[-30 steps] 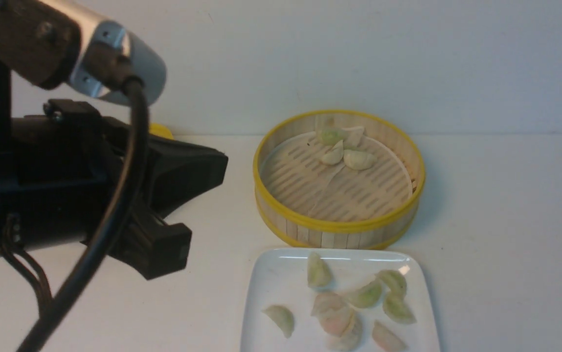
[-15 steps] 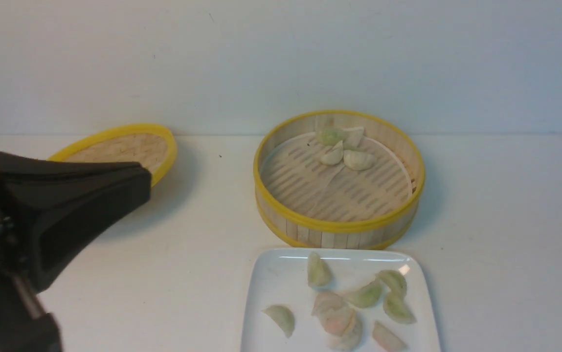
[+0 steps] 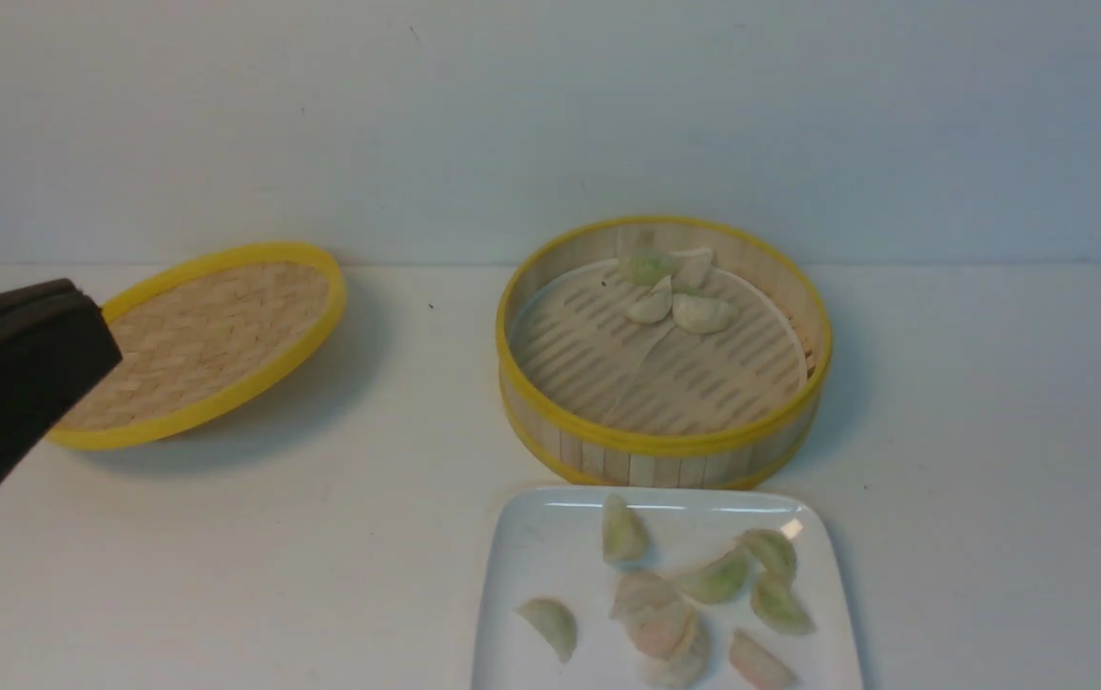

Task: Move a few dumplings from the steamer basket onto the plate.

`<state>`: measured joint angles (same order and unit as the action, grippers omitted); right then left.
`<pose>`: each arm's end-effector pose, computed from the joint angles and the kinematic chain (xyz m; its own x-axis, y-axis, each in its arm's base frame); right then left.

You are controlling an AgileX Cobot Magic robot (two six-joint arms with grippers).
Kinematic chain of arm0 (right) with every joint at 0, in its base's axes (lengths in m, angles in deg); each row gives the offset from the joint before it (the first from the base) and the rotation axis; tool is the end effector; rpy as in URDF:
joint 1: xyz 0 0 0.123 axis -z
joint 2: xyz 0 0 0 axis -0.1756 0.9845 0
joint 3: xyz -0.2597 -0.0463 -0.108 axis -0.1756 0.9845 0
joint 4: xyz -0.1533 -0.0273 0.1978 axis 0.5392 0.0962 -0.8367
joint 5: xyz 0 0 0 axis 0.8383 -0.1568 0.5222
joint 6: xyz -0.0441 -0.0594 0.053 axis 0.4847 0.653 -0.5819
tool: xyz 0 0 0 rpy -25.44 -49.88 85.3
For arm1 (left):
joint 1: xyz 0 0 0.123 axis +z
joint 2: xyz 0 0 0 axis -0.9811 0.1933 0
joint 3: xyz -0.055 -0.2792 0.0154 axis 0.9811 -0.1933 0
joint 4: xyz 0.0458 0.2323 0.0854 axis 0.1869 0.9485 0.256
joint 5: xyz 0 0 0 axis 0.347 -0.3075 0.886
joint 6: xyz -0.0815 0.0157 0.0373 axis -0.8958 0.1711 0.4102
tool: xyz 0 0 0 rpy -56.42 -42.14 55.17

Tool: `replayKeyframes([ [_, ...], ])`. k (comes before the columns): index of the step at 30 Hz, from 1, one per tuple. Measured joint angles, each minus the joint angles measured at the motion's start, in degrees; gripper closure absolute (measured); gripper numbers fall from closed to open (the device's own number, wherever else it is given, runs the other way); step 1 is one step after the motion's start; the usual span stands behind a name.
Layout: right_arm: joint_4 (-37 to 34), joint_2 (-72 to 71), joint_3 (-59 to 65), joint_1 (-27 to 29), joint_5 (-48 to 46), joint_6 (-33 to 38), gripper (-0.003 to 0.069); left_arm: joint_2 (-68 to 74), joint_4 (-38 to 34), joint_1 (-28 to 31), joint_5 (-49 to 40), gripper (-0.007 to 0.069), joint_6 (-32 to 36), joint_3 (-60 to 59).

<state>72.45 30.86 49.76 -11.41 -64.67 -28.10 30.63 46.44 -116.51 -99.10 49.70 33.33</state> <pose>-0.0220 -0.0086 0.3730 0.1671 0.2164 -0.9619 -0.3942 0.9089 0.1360 0.0632 -0.0588 0.3832 0.0096 -0.0806 -0.9967 0.6793 0.7320 -0.0526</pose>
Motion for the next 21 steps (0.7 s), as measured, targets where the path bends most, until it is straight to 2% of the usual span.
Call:
replayKeyframes([
  [10, 0.0, 0.0, 0.0, 0.0, -0.1, 0.0, 0.0672, 0.0, 0.0, 0.0, -1.3, 0.063, 0.0, 0.0],
  [14, 0.0, 0.0, 0.0, 0.0, -0.1, 0.0, 0.0672, -0.8, 5.2, 0.9, -1.3, 0.063, -1.4, -0.9],
  [16, 0.0, 0.0, 0.0, 0.0, -0.1, 0.0, 0.0672, -1.9, 8.1, 3.0, -1.3, 0.063, -3.9, -2.4],
  [19, 0.0, 0.0, 0.0, 0.0, -0.2, 0.0, 0.0672, -4.7, 12.9, 9.5, -1.3, 0.063, -10.5, -7.7],
  [21, 0.0, 0.0, 0.0, 0.0, -0.2, 0.0, 0.0672, -7.7, 15.6, 16.5, -1.3, 0.063, -14.5, -13.6],
])
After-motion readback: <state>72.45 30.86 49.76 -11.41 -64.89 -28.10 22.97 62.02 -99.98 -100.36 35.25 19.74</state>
